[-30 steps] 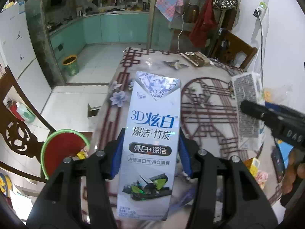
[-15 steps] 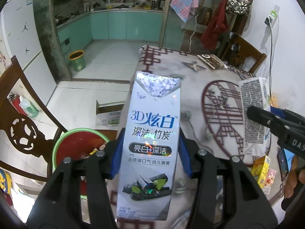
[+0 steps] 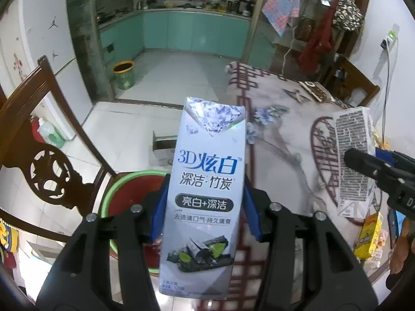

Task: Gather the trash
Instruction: 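Carry the milk carton and toothpaste box over the red bucket, then open both tools to drop the carton and box into the bucket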

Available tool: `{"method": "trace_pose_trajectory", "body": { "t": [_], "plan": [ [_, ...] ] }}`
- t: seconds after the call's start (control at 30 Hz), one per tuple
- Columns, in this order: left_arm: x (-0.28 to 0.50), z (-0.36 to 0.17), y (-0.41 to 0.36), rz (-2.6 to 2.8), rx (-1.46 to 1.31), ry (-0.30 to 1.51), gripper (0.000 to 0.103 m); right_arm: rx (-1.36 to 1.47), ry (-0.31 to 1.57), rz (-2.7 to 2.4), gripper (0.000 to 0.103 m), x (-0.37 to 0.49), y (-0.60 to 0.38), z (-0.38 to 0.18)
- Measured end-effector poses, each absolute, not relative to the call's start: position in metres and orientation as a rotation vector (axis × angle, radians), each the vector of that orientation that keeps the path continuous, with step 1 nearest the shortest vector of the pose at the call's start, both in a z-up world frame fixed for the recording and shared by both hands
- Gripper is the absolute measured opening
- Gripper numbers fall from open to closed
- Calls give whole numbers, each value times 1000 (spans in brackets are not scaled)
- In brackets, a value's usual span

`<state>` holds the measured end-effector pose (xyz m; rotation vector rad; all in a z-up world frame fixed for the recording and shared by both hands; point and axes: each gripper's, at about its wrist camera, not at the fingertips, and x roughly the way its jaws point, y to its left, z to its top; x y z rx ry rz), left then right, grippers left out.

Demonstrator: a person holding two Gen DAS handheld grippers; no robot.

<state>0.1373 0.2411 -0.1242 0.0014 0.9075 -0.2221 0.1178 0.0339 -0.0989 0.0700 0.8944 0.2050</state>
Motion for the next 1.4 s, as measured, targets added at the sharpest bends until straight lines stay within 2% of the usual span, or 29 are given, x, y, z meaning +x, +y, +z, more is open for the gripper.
{"method": "trace_pose_trajectory", "body": {
  "t": [0.43, 0.9, 0.93, 0.97, 1.03, 1.07, 1.4],
  "plan": [
    [148, -144, 313, -124, -45, 954, 49, 40, 948, 300, 50, 141, 101, -116],
    [160, -167, 358, -67, -94, 1004, 50, -17, 1123, 442, 53, 169, 181, -182],
    [161, -167, 360, -67, -103, 1003, 51, -27, 1126, 447, 62, 169, 185, -184],
    [161, -167, 362, -66, -111, 1001, 59, -39, 1123, 446, 72, 169, 188, -185],
    [159, -164, 364, -51, -116, 978, 73, -50, 1100, 432, 74, 169, 189, -181],
    [159, -163, 364, -46, -117, 970, 76, -54, 1089, 429, 75, 169, 188, -179],
    [148, -156, 319, -104, -73, 955, 79, -15, 1029, 359, 75, 147, 138, -149]
  ]
}}
